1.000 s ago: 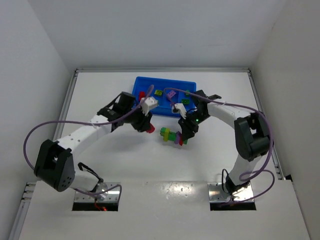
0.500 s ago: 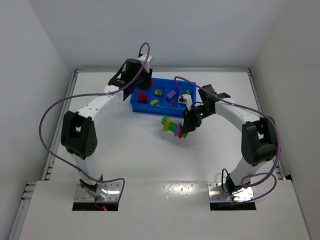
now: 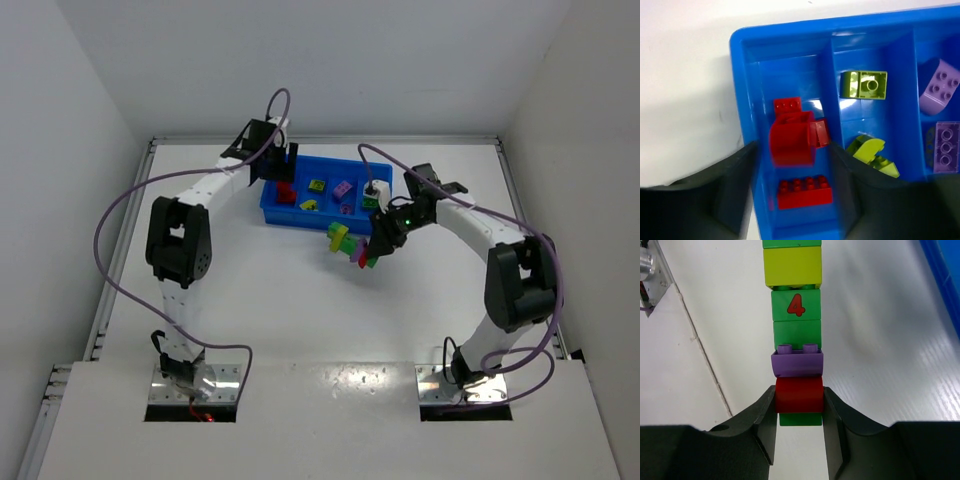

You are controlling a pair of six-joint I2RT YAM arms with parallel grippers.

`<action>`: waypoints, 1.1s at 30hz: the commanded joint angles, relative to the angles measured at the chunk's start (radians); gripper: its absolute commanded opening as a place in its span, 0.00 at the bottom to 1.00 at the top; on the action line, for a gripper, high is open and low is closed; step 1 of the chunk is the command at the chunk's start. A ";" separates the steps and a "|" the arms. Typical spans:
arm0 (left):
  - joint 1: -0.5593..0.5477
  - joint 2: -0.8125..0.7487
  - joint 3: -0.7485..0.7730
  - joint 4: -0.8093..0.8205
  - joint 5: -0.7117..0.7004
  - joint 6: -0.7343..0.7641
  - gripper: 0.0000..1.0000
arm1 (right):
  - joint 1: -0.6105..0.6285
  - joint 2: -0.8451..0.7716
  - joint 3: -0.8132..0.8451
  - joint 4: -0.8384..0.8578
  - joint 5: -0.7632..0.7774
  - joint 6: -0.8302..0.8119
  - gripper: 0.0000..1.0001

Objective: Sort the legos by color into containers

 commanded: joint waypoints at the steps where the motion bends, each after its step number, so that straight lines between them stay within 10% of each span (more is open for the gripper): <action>1: -0.002 0.013 0.056 -0.017 0.053 -0.014 0.79 | -0.003 0.008 0.067 0.039 -0.050 0.012 0.00; 4: 0.007 -0.027 0.055 -0.014 0.112 -0.015 0.91 | -0.003 0.019 0.092 0.027 -0.088 -0.019 0.00; 9: 0.113 -0.253 -0.224 0.302 0.917 0.047 0.89 | -0.029 0.039 0.124 -0.061 -0.244 -0.175 0.00; 14: 0.113 -0.188 -0.141 0.126 1.365 0.068 0.83 | -0.039 0.080 0.156 -0.199 -0.408 -0.327 0.00; 33: -0.005 -0.265 -0.249 0.083 1.426 0.102 0.82 | -0.030 0.099 0.205 -0.227 -0.456 -0.337 0.00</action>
